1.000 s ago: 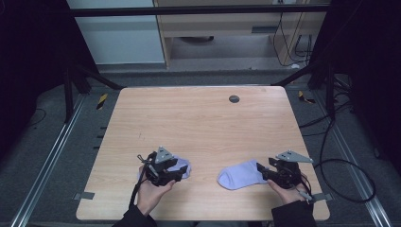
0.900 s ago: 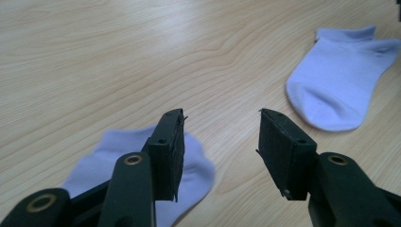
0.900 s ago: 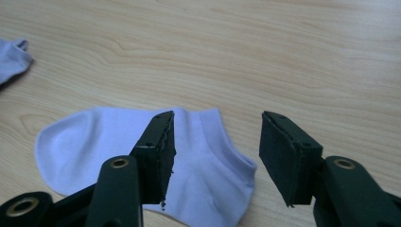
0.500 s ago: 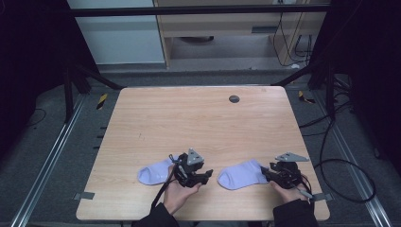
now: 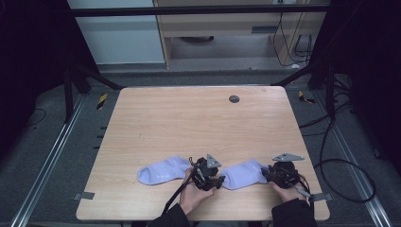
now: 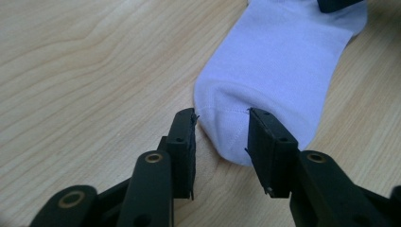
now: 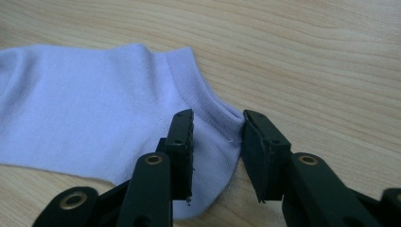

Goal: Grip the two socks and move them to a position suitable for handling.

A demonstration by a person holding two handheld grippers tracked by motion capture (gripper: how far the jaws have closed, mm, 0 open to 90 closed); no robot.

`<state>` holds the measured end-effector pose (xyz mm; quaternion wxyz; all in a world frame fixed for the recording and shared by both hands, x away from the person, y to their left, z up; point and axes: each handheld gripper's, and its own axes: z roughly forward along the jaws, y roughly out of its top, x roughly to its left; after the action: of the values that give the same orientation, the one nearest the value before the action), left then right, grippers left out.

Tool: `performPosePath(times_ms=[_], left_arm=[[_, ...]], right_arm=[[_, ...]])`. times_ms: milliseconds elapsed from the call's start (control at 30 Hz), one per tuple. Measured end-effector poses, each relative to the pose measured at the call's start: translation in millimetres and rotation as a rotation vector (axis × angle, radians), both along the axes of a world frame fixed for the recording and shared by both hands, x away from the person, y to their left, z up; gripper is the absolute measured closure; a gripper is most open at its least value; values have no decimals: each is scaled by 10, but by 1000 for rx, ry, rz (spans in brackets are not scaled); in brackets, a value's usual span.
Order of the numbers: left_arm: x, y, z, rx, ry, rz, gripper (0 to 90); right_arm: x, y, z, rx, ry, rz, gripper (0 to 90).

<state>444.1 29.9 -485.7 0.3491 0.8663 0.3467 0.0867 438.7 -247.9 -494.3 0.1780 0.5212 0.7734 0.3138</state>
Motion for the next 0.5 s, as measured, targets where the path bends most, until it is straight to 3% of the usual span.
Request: performPosePath(times_ms=[267,400,500], left_arm=[[1,-50,-54,7,27,18,782],[9,-32,-47,-5,33,18,879],[7,-6,-30,-20,32,13,889]], right_arm=[[-9,10,10,8,16,7,833],[-27,44,43,4,7,17,854],[-54,55,87,19,-8,17,855]])
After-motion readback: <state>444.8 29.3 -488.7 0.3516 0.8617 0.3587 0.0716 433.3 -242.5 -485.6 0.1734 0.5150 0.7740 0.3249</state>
